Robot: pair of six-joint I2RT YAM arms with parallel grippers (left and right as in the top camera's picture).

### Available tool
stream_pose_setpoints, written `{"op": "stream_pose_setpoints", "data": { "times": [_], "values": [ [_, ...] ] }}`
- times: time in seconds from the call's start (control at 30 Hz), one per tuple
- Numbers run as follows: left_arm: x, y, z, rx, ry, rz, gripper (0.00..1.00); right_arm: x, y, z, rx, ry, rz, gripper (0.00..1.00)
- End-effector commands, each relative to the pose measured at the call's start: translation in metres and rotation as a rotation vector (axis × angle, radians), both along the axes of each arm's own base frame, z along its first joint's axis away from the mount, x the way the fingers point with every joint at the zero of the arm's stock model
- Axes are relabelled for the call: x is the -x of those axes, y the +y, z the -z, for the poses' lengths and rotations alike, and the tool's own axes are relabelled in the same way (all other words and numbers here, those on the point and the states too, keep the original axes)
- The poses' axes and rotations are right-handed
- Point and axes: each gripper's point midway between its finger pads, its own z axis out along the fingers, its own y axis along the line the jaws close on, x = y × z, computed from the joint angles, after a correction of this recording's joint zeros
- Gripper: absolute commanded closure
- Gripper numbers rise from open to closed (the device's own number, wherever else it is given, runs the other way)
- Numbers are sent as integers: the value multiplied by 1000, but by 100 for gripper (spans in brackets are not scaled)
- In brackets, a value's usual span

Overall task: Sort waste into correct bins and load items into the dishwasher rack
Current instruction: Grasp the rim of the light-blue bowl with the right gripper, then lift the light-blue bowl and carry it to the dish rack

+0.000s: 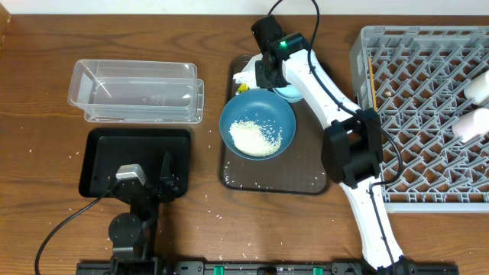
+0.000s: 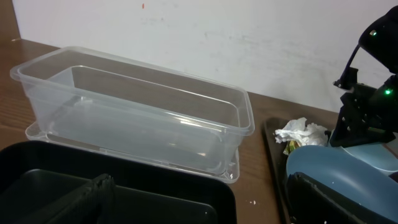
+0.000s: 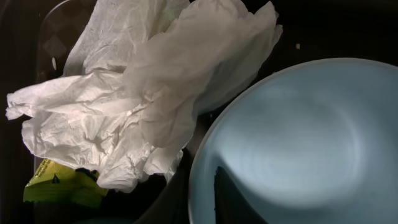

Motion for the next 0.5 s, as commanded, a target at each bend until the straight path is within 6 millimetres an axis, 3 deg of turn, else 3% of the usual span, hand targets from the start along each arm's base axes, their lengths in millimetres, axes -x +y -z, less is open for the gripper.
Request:
{"op": "stream_pose_setpoints", "data": {
  "times": [0.0, 0.23, 0.37, 0.47],
  "values": [
    [1, 0, 15, -13, 46, 4, 9, 3, -2, 16, 29, 21, 12, 91],
    [1, 0, 15, -13, 46, 4, 9, 3, -1, 11, 13, 18, 18, 99],
    [1, 0, 15, -13, 46, 4, 9, -3, -10, -16, -3, -14, 38, 99],
    [1, 0, 15, -13, 46, 4, 9, -11, -25, -50, -26, -61, 68, 99]
  ]
}}
